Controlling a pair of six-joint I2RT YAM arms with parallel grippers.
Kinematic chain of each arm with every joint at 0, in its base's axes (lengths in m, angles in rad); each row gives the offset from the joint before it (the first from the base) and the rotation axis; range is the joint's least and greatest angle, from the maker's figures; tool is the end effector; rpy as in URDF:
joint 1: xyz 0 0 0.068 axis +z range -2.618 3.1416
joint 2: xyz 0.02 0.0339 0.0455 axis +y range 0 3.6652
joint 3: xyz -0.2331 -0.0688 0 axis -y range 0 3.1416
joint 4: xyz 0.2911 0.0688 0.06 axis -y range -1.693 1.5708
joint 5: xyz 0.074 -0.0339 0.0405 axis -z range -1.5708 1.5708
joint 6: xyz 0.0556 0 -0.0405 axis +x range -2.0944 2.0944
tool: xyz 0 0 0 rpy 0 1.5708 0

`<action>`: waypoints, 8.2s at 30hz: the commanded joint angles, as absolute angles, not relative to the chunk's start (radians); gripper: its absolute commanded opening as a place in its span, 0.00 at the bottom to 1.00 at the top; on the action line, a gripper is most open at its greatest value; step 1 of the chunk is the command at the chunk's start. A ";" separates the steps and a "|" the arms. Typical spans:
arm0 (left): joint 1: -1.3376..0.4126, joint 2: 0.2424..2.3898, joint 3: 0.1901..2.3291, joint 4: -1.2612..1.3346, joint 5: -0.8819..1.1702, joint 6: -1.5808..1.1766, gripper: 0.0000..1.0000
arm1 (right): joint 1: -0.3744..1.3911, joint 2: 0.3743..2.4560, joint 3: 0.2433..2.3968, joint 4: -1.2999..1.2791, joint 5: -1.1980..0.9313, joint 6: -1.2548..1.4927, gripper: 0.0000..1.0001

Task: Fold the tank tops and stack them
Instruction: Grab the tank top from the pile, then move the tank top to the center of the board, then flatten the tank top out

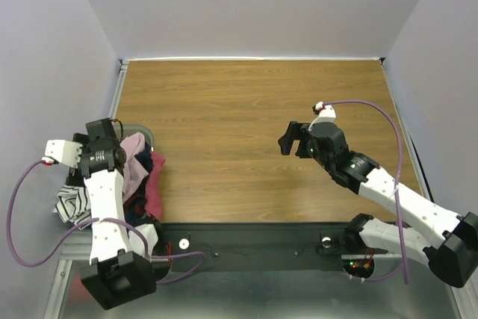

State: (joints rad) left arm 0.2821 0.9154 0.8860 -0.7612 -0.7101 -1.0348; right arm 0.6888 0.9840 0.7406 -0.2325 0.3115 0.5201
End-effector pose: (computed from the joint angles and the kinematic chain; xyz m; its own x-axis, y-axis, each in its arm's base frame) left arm 0.2323 0.1051 0.2672 0.2115 -0.6175 -0.7576 -0.9197 0.1366 -0.3681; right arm 0.2430 0.1780 0.2375 -0.5031 0.1986 -0.8411 -0.1667 0.9327 0.3199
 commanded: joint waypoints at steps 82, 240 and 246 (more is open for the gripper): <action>-0.520 1.215 0.819 -0.117 -0.227 -0.799 0.54 | 0.693 1.531 1.075 -0.109 0.264 0.456 0.94; -0.654 1.491 0.951 -0.117 -0.203 -0.775 0.43 | 0.646 1.140 0.500 -0.141 0.307 0.833 0.53; -0.637 1.499 0.934 -0.103 -0.187 -0.772 0.43 | 0.647 1.190 0.499 -0.081 0.293 0.841 0.53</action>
